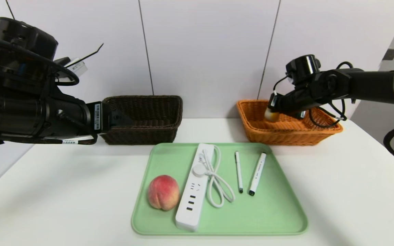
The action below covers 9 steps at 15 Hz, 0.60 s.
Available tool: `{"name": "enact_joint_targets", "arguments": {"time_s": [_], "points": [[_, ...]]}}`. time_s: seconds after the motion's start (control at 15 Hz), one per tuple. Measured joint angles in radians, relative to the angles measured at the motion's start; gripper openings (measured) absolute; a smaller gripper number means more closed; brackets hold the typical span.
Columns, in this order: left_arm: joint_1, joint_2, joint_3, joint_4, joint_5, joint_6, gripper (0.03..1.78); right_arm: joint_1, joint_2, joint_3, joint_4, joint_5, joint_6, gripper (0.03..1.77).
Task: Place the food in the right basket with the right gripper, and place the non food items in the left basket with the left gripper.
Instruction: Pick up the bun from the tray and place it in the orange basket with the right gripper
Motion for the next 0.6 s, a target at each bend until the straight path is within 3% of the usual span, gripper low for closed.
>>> {"name": "enact_joint_targets", "arguments": {"time_s": [0.07, 0.33, 0.6], "points": [[0.0, 0.002, -0.002, 0.0, -0.003, 0.0, 1.69, 0.0, 0.007, 0.0, 0.0, 0.001, -0.005, 0.08], [0.001, 0.005, -0.007, 0.0, -0.016, 0.0, 1.69, 0.001, 0.02, 0.0, 0.004, -0.007, -0.011, 0.73], [0.001, 0.005, -0.008, 0.0, -0.012, 0.045, 1.69, 0.007, 0.0, 0.0, 0.008, -0.014, -0.053, 1.12]]}}
